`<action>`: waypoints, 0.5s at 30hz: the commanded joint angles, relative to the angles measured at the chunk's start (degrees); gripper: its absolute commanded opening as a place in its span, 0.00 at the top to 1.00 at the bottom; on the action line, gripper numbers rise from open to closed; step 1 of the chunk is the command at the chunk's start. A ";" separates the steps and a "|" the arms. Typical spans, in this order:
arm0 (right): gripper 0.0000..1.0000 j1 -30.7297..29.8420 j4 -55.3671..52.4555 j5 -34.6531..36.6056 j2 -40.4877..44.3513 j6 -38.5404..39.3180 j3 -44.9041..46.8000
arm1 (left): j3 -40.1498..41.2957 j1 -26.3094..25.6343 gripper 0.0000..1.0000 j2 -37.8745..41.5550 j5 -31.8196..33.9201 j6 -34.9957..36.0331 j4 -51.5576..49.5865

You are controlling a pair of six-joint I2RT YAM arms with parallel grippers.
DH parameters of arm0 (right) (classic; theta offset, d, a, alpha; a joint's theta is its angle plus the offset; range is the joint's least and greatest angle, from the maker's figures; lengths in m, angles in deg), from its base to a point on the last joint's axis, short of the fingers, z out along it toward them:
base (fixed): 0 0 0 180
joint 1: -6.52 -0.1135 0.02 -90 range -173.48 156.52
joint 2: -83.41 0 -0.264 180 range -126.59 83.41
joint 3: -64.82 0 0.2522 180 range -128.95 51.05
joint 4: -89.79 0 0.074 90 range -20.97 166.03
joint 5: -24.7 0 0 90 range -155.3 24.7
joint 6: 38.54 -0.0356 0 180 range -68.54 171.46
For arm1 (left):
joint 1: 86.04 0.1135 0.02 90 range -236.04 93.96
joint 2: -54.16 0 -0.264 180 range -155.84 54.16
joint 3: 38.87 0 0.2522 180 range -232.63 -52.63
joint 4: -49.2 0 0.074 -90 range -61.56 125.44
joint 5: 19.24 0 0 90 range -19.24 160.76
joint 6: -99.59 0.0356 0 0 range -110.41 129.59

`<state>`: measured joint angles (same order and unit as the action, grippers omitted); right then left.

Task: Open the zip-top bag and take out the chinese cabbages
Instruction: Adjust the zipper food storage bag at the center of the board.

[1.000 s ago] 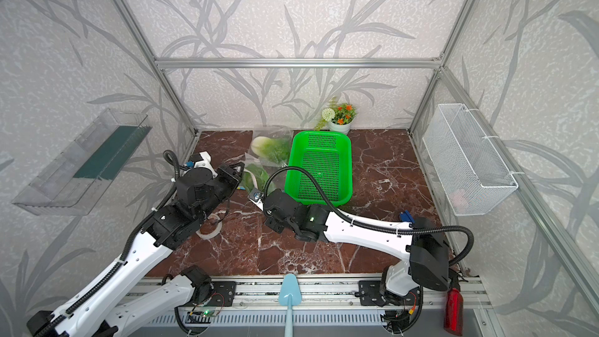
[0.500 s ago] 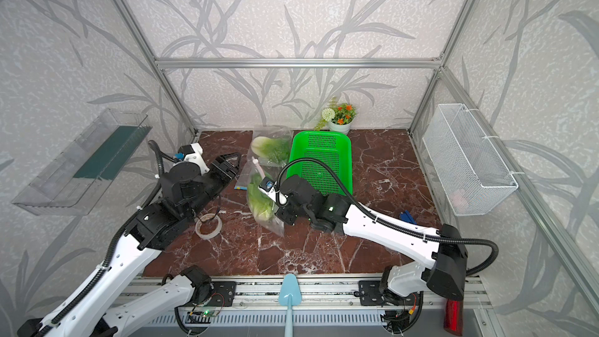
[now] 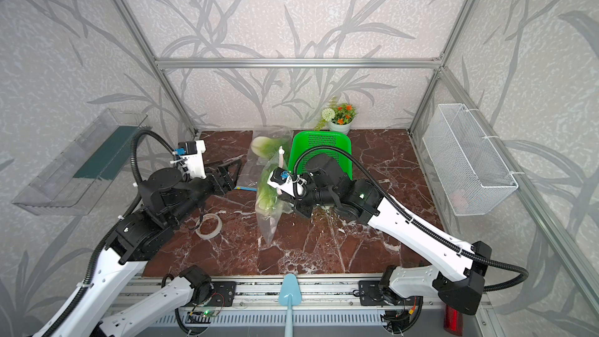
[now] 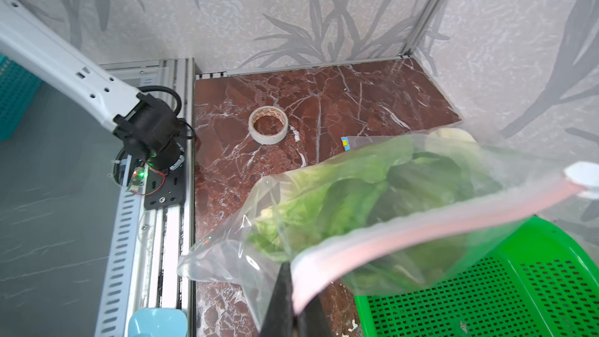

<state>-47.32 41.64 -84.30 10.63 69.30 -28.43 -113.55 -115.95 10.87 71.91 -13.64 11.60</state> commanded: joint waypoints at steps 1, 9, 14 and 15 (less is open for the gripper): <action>1.00 0.24 -4.23 -6.34 2.62 4.47 -3.62 | 4.43 3.56 0.25 2.15 -13.38 8.26 9.79; 1.00 0.32 -8.30 -13.25 4.03 7.42 -5.68 | 3.75 16.91 0.26 -9.36 -45.57 2.06 18.30; 1.00 0.36 -10.84 -17.61 3.60 8.33 -7.24 | 0.04 17.91 0.25 -18.25 -64.28 2.70 20.78; 1.00 0.32 -11.04 -17.82 3.48 8.56 -7.48 | -0.62 17.96 0.25 -19.51 -66.65 3.21 20.33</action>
<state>-47.26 31.83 -98.00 13.58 76.50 -33.46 -111.00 -98.29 -7.33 21.07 -11.60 28.87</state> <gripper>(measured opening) 0.048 0.748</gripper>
